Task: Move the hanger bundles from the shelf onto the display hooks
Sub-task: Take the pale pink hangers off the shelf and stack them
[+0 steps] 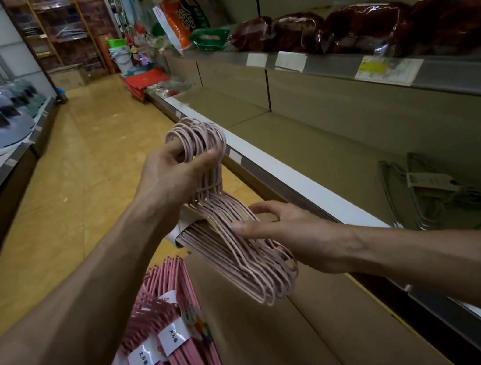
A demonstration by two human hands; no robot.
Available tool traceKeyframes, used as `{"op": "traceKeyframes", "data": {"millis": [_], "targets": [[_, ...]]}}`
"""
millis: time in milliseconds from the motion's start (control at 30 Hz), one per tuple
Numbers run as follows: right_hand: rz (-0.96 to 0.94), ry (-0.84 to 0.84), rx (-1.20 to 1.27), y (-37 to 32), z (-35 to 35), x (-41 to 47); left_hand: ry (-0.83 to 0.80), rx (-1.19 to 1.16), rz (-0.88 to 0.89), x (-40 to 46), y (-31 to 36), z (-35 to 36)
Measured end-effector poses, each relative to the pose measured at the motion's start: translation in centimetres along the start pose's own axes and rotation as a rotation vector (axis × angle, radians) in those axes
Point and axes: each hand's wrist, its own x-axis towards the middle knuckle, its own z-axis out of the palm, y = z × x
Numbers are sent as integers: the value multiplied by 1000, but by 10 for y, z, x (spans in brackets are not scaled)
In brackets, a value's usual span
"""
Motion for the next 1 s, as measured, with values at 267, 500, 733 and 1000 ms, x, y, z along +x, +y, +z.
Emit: {"op": "traceKeyframes", "data": {"millis": [267,500,733,1000], "targets": [[181,-246,330,1,5,35,-169,-143,-70,-10,-34,-15],[227,-156,316,24,29,58,-261,94,-65,-17,-44,-30],[203,-29,185,58,42,65,-326,577,-242,-18,-61,-57],[262,-16,140,105,78,84,-417,878,-267,-16,-102,-73]]}}
